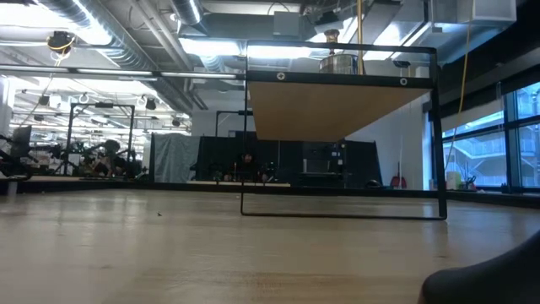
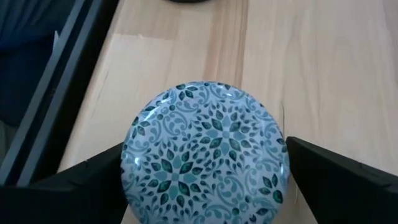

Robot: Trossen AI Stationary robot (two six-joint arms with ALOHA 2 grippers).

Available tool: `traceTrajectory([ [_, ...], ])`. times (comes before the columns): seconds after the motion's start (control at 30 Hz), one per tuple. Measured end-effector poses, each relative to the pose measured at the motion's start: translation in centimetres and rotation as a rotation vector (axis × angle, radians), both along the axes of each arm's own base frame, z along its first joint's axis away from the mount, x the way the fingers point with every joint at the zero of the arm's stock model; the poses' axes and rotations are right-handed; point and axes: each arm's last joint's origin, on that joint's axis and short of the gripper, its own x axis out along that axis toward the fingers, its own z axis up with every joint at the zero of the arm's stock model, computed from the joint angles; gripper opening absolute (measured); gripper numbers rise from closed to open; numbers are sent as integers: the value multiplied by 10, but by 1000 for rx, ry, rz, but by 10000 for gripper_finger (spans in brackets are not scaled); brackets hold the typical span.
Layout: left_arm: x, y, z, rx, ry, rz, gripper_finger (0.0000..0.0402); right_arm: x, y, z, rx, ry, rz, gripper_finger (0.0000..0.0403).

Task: Pick & Place candle stick holders
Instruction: Put the green patterned scented candle on the shelf

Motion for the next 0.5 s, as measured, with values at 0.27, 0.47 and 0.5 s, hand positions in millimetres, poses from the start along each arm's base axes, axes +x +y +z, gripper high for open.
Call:
traceTrajectory([
  [0.27,0,0,0,0,0,0,398,3,-1,-2,6,8,-11,391],
  [0.47,0,0,0,0,0,0,398,4,-2,-2,1,9,-13,373],
  [0.5,0,0,0,0,0,0,398,4,-2,-2,0,8,-14,366],
])
